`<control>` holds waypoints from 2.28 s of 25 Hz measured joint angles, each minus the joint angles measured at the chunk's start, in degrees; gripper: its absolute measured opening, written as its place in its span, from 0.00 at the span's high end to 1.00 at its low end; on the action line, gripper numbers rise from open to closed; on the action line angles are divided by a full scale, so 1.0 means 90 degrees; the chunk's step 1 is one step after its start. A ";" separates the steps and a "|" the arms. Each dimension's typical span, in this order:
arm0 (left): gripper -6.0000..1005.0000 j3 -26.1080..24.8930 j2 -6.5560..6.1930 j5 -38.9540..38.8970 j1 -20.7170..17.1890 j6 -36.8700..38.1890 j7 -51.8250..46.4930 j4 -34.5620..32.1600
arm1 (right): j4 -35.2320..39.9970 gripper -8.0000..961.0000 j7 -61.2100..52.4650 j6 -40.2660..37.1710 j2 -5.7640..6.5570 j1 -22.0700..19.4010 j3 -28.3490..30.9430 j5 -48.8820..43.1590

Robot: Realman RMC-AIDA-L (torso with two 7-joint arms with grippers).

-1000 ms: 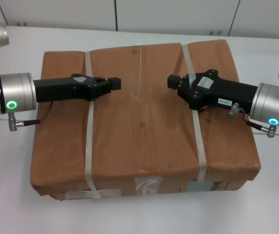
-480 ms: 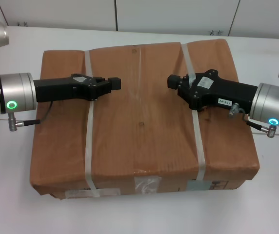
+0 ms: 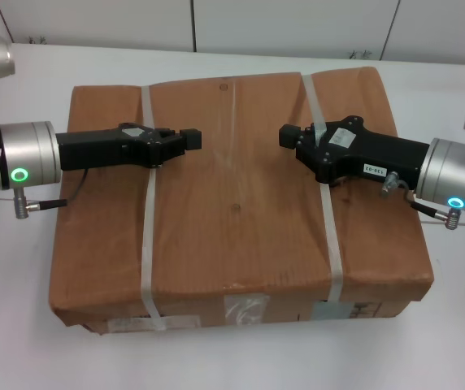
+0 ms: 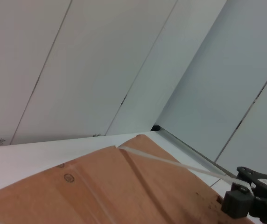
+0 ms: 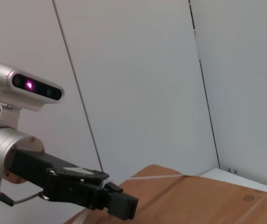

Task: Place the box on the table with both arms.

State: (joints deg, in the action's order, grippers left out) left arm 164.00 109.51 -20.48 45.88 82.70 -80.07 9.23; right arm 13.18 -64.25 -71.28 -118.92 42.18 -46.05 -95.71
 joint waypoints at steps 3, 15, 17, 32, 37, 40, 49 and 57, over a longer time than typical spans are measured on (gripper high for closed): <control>0.94 0.0000 0.0002 0.0000 0.0000 0.0000 0.0000 0.0000 | 0.0005 0.97 0.0000 0.0000 0.0000 0.0000 0.0000 0.0000; 0.94 0.0000 0.0010 0.0000 0.0000 0.0000 0.0000 0.0000 | 0.0002 0.97 0.0000 0.0000 0.0000 0.0012 0.0000 0.0000; 0.94 0.0000 0.0010 0.0000 0.0000 0.0000 0.0000 0.0000 | 0.0000 0.97 0.0000 0.0000 0.0000 0.0016 0.0000 0.0000; 0.94 0.0000 0.0102 0.0066 -0.0013 -0.0812 0.0000 0.0000 | -0.0206 0.97 -0.0047 0.0577 0.0000 0.0116 -0.0038 0.0000; 0.94 0.0007 0.0120 0.0186 -0.0030 -0.1145 0.0001 -0.0009 | -0.0457 0.97 -0.0060 0.0966 0.0000 0.0285 -0.0023 0.0000; 0.94 0.0009 0.0156 0.0259 -0.0025 -0.1304 0.0001 -0.0012 | -0.0605 0.97 -0.0067 0.1215 -0.0005 0.0402 -0.0042 0.0000; 0.94 0.0010 0.0350 0.0490 0.0082 -0.2073 0.0042 -0.0011 | -0.0893 0.97 -0.0232 0.1809 -0.0020 0.0606 -0.0090 -0.0042; 0.94 0.0010 0.0433 0.0506 0.0148 -0.2405 0.0144 -0.0024 | -0.1149 0.97 -0.0236 0.2186 -0.0020 0.0691 -0.0117 -0.0066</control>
State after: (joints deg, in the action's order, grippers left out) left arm 164.09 113.41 -15.92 47.21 61.06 -78.78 9.01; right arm 2.84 -66.37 -51.60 -119.09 48.40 -47.11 -96.31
